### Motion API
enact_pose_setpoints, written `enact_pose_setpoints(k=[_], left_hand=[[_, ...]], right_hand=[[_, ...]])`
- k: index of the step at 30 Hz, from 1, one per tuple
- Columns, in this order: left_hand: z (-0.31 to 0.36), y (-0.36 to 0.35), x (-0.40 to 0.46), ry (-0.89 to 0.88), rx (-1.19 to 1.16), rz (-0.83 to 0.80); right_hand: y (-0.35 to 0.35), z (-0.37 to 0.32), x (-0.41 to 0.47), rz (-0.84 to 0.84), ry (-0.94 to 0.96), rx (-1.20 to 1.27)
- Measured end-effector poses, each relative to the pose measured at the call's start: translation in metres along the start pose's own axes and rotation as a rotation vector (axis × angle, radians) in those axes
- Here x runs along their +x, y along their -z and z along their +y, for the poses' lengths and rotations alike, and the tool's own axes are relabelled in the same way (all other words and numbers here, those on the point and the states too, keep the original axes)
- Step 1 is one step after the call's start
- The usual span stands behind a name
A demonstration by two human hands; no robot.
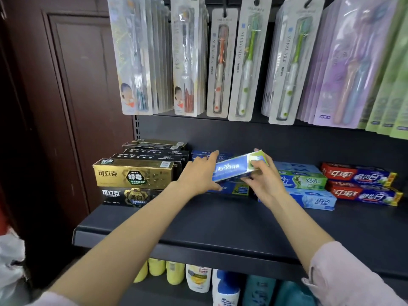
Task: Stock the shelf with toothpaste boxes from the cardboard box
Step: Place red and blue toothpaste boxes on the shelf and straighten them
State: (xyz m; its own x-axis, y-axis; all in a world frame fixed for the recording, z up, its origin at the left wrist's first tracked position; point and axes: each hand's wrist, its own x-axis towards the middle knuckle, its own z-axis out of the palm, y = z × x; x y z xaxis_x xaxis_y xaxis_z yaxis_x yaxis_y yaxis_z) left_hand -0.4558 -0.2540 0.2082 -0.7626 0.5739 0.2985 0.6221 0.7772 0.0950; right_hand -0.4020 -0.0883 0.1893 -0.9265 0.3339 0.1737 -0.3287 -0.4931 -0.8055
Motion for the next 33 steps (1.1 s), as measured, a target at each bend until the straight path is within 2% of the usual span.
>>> enact_pose_setpoints(k=[3, 5, 8, 14, 18, 22, 25, 29, 33], left_hand=[[0.002, 0.007, 0.002, -0.038, 0.034, 0.01], [0.001, 0.008, 0.005, -0.043, 0.14, 0.057], [-0.004, 0.006, 0.013, -0.013, 0.307, 0.12], [-0.002, -0.001, 0.032, 0.027, 0.342, 0.102], [-0.006, -0.024, 0.038, 0.028, 0.349, 0.0], [-0.009, -0.028, 0.035, 0.051, 0.312, 0.031], [-0.008, -0.026, 0.029, 0.058, 0.268, 0.051], [-0.006, -0.026, 0.034, -0.018, 0.27, 0.125], [-0.008, -0.029, 0.043, -0.009, 0.289, 0.084]], right_hand=[[0.003, -0.001, -0.002, -0.027, 0.025, -0.052], [0.008, 0.0, -0.003, -0.03, 0.086, -0.211], [0.013, 0.0, 0.001, -0.024, 0.203, -0.659], [0.015, 0.003, 0.027, 0.018, 0.482, -1.28], [0.018, 0.014, 0.031, -0.04, 0.421, -1.783], [0.016, 0.015, 0.028, -0.009, 0.517, -1.946], [0.015, 0.014, 0.026, 0.002, 0.519, -2.033], [0.015, 0.014, 0.023, 0.078, 0.492, -2.065], [0.014, 0.018, 0.02, 0.052, 0.444, -2.05]])
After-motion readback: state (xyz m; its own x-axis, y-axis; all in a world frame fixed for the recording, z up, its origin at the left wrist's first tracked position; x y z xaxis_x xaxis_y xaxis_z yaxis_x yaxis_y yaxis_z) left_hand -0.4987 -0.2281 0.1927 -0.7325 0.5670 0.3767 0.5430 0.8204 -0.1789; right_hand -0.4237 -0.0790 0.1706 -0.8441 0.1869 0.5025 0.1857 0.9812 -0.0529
